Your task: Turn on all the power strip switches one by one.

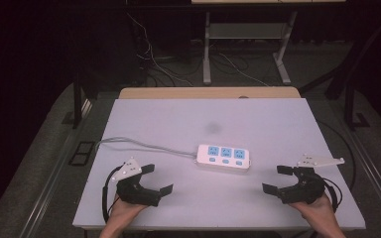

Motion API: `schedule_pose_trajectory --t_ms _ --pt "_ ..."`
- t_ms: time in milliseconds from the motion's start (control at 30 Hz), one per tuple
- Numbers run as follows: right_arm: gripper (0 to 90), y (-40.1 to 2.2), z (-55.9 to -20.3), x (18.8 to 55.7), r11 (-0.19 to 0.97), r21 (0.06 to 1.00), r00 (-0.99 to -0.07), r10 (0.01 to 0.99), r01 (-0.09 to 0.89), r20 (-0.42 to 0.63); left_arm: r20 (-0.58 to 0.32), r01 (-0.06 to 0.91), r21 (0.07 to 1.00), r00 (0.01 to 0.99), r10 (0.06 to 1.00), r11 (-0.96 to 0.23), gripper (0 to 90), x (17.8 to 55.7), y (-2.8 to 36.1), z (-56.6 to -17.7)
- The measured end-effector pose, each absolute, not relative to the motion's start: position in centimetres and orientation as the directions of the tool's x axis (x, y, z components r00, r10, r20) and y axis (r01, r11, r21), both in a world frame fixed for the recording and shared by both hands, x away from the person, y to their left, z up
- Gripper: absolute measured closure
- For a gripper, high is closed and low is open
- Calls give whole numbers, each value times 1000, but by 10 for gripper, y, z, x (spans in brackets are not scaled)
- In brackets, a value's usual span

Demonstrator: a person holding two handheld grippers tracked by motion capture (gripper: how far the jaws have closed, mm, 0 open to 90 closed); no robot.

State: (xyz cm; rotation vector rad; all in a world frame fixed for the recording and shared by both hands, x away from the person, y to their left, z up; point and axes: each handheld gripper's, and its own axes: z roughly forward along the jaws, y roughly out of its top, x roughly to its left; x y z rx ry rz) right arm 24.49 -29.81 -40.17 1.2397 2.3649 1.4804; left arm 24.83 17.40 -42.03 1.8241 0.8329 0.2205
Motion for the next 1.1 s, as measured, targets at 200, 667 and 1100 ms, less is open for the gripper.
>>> schedule_pose_trajectory --t_ms 200,667,1100 --pt "10 -293 -396 250 231 778 -679 664 585 314 -231 439 877 742 630 -195 0 249 174 -421" --pt "10 -273 -378 273 328 757 -728 630 566 271 -231 442 873 747 624 -206 0 249 172 -422" --pt "11 -256 -372 298 405 725 -758 604 557 245 -232 443 871 749 621 -210 0 249 172 -422"
